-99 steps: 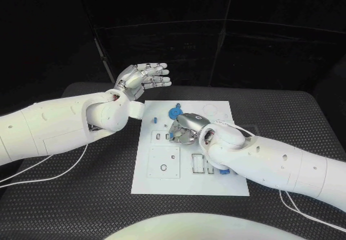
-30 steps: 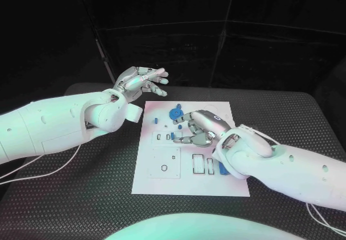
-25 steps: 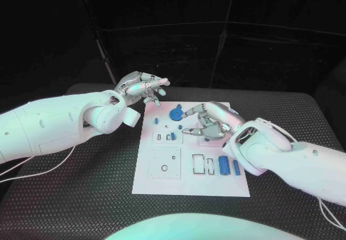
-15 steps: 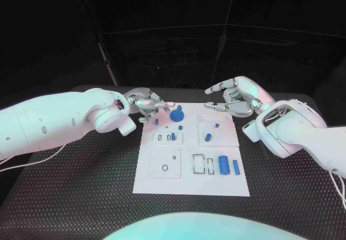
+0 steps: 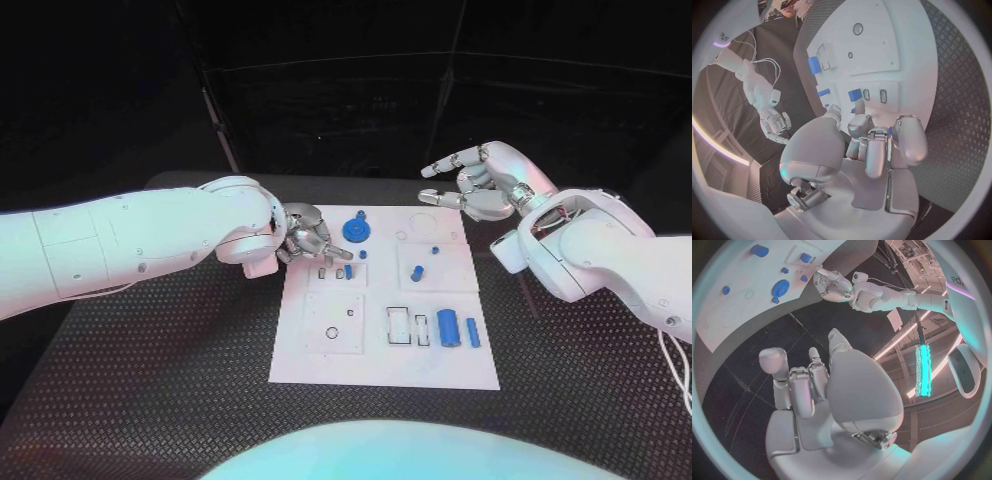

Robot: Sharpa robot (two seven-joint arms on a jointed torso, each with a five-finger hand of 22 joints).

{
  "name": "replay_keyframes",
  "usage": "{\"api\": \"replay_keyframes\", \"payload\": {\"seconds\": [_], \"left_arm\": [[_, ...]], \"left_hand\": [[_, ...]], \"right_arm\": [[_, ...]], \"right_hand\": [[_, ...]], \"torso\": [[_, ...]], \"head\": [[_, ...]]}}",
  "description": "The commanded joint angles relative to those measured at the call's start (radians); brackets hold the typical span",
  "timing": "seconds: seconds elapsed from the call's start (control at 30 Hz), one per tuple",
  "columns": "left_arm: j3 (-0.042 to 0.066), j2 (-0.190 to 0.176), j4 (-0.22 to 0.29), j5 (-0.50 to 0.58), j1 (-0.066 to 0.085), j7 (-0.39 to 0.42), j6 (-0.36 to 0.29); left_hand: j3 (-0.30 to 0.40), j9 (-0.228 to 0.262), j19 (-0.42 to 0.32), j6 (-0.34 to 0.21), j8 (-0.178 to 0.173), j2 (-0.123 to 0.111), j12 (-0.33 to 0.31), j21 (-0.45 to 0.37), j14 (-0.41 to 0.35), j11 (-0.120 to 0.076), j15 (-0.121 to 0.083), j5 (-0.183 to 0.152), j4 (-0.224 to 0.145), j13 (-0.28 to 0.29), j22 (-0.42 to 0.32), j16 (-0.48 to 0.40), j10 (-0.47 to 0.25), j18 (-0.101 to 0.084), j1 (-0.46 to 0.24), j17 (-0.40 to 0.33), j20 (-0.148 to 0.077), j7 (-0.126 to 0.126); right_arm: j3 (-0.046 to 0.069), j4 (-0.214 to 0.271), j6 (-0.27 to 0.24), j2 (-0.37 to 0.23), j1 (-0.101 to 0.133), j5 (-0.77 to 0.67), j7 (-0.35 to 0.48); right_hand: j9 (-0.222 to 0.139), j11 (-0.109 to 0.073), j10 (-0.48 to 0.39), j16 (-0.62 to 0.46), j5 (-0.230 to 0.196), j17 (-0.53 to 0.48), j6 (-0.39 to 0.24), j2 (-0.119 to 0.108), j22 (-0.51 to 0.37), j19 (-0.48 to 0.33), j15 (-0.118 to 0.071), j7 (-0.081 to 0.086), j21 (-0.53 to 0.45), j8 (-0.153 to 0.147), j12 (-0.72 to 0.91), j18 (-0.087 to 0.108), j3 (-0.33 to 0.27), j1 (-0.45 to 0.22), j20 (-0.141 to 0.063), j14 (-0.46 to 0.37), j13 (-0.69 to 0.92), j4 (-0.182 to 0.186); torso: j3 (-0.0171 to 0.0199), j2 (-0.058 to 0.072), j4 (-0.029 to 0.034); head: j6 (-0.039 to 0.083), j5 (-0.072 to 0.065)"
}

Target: Assemble the parts on the task board

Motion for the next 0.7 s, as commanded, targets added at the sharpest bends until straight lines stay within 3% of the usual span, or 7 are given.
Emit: {"api": "replay_keyframes", "payload": {"seconds": [0.03,0.2,0.57,0.7], "left_arm": [[-0.005,0.020,-0.010,-0.089,0.004,-0.063,0.055],[-0.010,0.043,-0.019,-0.096,0.005,-0.070,0.063],[-0.012,0.086,-0.047,-0.099,0.006,-0.074,0.063],[-0.012,0.101,-0.056,-0.099,0.006,-0.075,0.064]], "left_hand": [[-0.009,0.007,0.005,-0.010,0.006,0.013,-0.008,0.005,0.107,0.002,-0.005,-0.001,-0.001,-0.009,0.005,0.003,-0.012,-0.013,0.001,0.263,-0.003,0.001],[-0.015,0.013,0.011,-0.014,0.010,0.018,-0.008,0.010,0.107,0.002,-0.006,-0.001,-0.001,-0.008,0.014,0.003,-0.013,-0.014,-0.001,0.263,-0.003,0.001],[-0.021,0.019,0.014,-0.018,0.014,0.021,-0.006,0.012,0.107,0.002,-0.006,-0.001,0.000,-0.005,0.018,0.003,-0.013,-0.015,-0.003,0.263,-0.003,0.001],[-0.022,0.019,0.014,-0.019,0.014,0.022,-0.006,0.012,0.107,0.002,-0.006,-0.001,0.000,-0.006,0.018,0.003,-0.013,-0.015,-0.003,0.263,-0.003,0.001]], "right_arm": [[0.001,-0.003,0.012,0.003,0.002,0.014,-0.025],[0.001,-0.007,0.013,0.007,0.003,0.011,-0.036],[0.001,-0.012,0.014,0.016,0.003,-0.004,-0.049],[0.001,-0.013,0.017,0.019,0.003,-0.008,-0.053]], "right_hand": [[-0.002,-0.009,0.001,-0.007,0.006,0.185,0.007,0.000,-0.001,-0.005,-0.006,0.001,-0.003,0.004,-0.002,-0.010,-0.006,-0.009,-0.004,0.083,0.055,0.000],[-0.002,-0.009,0.001,-0.008,0.007,0.183,0.007,0.000,-0.004,-0.006,-0.006,0.001,-0.005,0.004,-0.002,-0.010,-0.007,-0.010,-0.004,0.083,0.055,0.001],[-0.004,-0.011,0.001,-0.010,0.037,0.179,0.009,0.006,-0.009,-0.008,-0.008,-0.001,-0.008,0.005,-0.002,-0.009,-0.014,-0.012,-0.006,0.082,0.053,-0.002],[-0.004,-0.011,0.001,-0.010,0.039,0.179,0.009,0.006,-0.009,-0.007,-0.008,-0.001,-0.008,0.005,-0.002,-0.009,-0.015,-0.012,-0.007,0.082,0.053,-0.003]], "torso": [[0.0011,-0.002,0.0000],[0.0000,-0.001,0.0000],[0.0015,0.001,-0.0001],[-0.0005,0.002,-0.0013]], "head": [[-0.002,0.003],[-0.004,0.003],[-0.008,0.004],[-0.009,0.004]]}}
